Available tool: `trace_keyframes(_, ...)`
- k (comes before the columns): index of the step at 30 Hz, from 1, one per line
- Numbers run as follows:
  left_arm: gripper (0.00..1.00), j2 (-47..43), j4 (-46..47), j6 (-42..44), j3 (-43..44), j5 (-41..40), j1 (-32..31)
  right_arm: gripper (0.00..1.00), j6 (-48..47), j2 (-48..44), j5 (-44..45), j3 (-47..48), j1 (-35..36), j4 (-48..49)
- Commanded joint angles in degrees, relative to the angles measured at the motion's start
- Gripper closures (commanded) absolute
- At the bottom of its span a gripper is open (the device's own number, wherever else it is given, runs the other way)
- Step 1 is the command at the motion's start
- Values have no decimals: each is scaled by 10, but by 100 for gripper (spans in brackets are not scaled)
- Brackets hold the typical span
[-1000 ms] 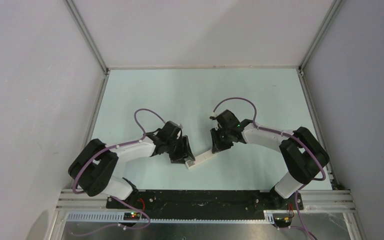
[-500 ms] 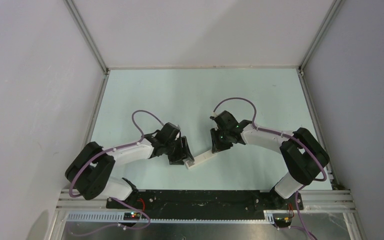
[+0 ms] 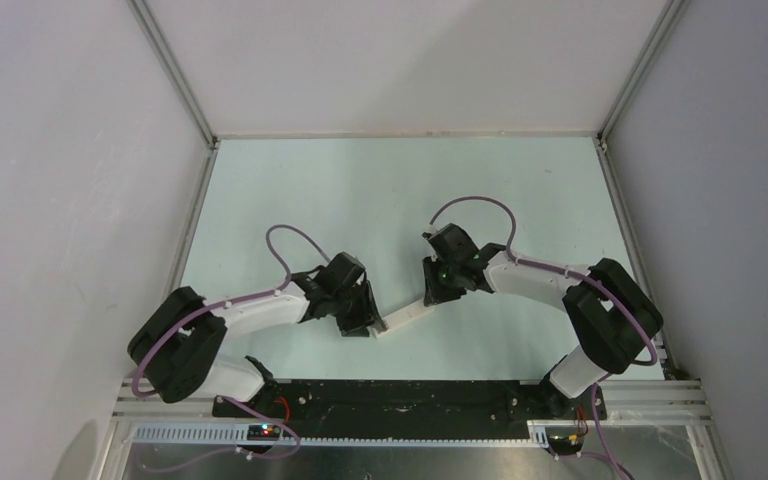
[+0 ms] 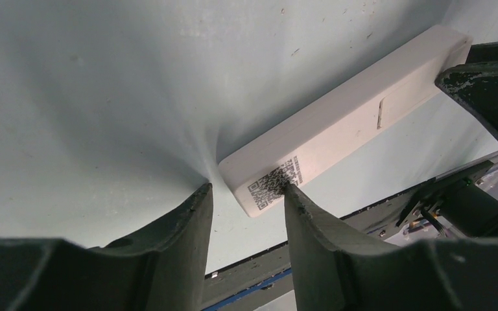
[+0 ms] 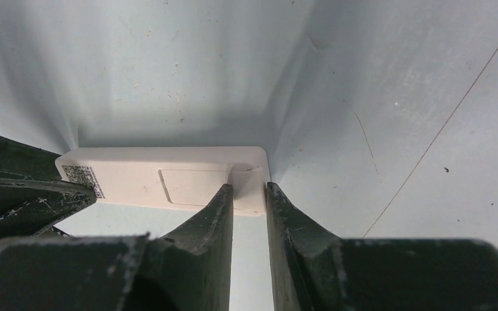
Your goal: Load the batteries into the remote control
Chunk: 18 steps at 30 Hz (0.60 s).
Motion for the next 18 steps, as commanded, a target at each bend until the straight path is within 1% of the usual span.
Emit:
trace_keyframes(1, 53, -4, -23, -15, 10, -27, -3, 73, 12, 21, 3, -27, 23, 19)
trace_keyframes(9, 58, 13, -23, -14, 34, -23, -8, 74, 13, 22, 1, -27, 38, 25)
trace_keyframes(13, 60, 22, -23, 0, 59, -19, -16, 75, 15, 19, 8, -27, 51, 23)
trace_keyframes(18, 61, 33, -22, 4, 71, -15, -20, 75, 25, 17, 7, -28, 65, 30)
